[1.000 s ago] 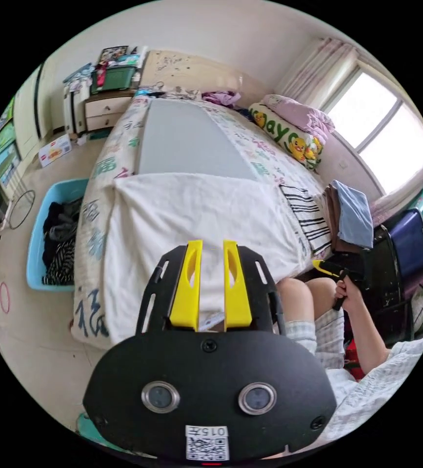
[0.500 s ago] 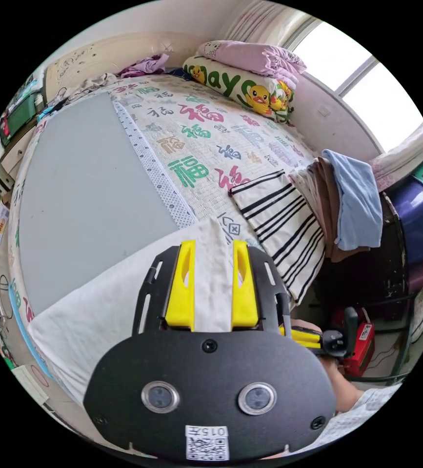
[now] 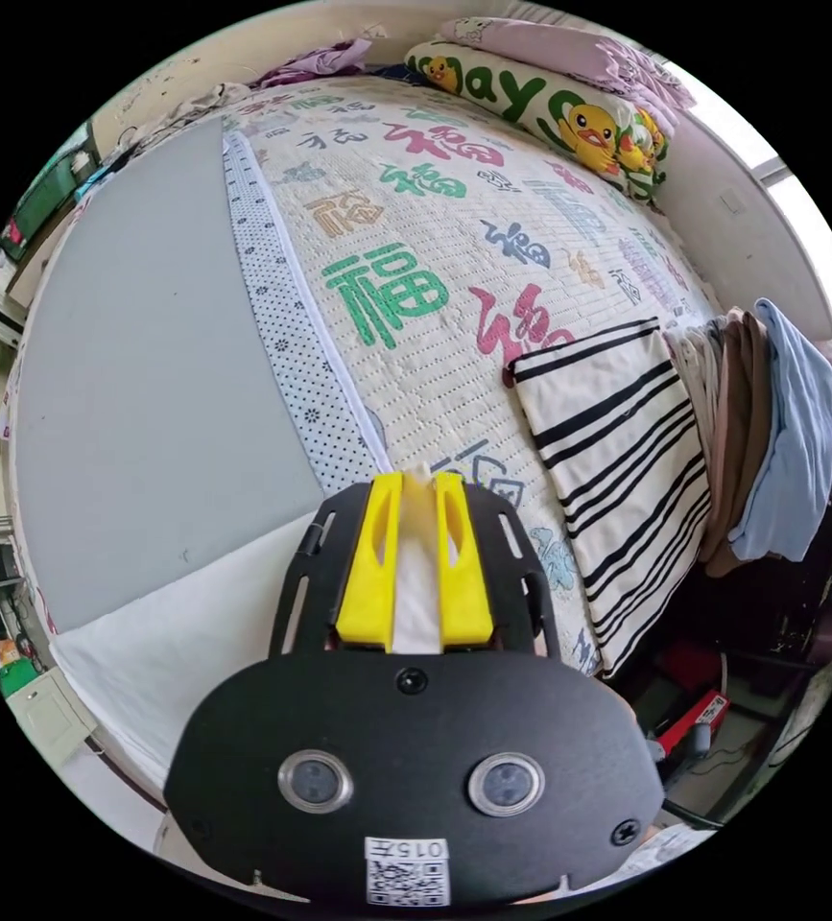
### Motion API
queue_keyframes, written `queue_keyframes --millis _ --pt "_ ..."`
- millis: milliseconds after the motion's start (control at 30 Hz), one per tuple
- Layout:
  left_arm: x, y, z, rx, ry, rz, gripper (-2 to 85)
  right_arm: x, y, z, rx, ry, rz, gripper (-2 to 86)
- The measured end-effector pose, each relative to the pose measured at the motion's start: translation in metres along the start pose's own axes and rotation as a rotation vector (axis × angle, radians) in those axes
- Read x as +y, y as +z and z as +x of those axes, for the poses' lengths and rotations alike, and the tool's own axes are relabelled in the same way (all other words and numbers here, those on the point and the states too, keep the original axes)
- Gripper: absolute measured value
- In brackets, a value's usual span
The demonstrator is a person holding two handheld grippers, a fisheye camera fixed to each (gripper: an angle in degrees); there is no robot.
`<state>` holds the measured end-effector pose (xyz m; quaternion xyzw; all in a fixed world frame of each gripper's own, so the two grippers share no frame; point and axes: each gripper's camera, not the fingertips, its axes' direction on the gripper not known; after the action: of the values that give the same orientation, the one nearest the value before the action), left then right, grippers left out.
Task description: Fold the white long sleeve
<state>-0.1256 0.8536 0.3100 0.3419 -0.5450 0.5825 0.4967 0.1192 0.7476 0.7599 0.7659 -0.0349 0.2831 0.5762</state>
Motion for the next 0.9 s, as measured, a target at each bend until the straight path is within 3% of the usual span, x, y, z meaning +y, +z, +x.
queue_keyframes --millis 400,500,767,900 --pt "0.02 -0.076 -0.021 0.052 0.066 0.177 0.0 0.039 -0.039 0.002 0.001 0.056 0.23 0.0" --pt "0.024 -0.094 -0.024 0.149 0.089 0.241 -0.1 0.048 -0.064 0.008 -0.018 0.095 0.318 -0.1" --pt "0.029 -0.112 -0.041 0.492 0.096 0.342 -0.1 0.069 -0.153 -0.029 0.201 -0.014 0.523 -0.2" --pt "0.042 -0.116 -0.073 0.515 0.115 0.351 0.0 0.079 -0.16 -0.074 0.196 -0.144 0.519 -0.1"
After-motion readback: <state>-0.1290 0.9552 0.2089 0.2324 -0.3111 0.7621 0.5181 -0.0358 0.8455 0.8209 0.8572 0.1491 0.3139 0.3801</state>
